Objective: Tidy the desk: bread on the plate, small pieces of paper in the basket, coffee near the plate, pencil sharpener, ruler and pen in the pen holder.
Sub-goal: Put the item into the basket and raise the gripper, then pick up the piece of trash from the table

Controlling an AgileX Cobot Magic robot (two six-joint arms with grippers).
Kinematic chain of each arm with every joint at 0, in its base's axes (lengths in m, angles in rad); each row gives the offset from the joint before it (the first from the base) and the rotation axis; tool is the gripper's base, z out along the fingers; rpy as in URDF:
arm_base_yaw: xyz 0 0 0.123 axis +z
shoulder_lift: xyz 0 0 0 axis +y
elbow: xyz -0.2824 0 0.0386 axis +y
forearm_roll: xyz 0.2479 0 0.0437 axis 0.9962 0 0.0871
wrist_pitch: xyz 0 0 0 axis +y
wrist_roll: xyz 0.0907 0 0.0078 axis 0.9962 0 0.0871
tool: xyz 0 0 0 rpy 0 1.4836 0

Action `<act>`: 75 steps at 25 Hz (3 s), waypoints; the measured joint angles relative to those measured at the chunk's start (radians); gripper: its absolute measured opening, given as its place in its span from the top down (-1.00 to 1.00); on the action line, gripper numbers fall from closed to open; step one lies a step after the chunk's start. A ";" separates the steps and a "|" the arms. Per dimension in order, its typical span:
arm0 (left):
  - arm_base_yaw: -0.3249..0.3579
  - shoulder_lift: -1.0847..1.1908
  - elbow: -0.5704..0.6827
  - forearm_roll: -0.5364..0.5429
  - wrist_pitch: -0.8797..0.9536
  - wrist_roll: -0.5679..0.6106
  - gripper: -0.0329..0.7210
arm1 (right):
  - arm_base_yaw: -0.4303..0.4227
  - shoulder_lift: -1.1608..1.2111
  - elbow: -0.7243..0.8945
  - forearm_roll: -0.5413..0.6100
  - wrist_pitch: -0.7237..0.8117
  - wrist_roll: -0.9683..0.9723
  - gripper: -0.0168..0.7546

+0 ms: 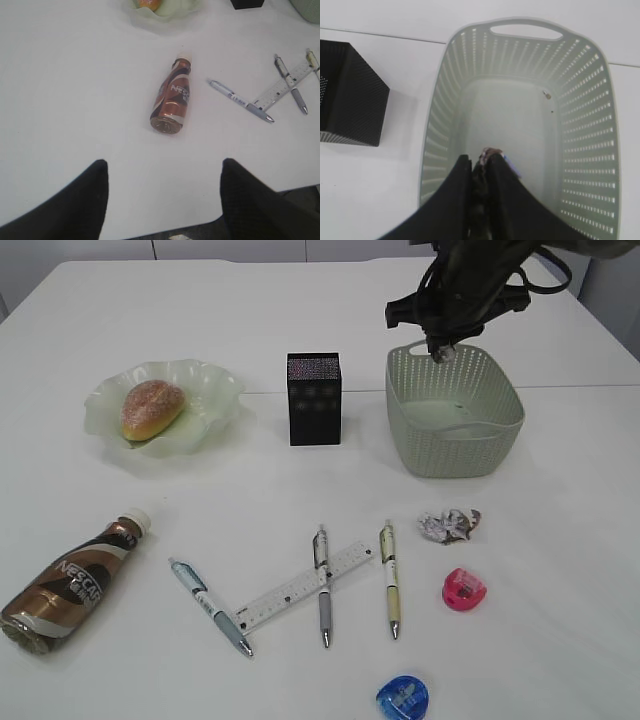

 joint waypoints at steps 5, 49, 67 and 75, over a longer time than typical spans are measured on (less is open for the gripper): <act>0.000 0.000 0.000 0.000 0.000 -0.010 -0.43 | 0.000 0.017 -0.002 -0.023 -0.034 0.012 0.70; 0.000 0.000 0.000 0.046 0.000 -0.153 -0.43 | -0.002 -0.074 -0.180 0.112 0.354 -0.022 0.02; 0.000 0.000 0.000 0.010 0.000 -0.153 -0.43 | 0.001 -0.420 0.345 0.217 0.354 -0.129 0.02; 0.000 0.000 0.000 0.006 0.000 -0.153 -0.43 | 0.001 -0.365 0.383 0.222 0.354 -0.158 0.02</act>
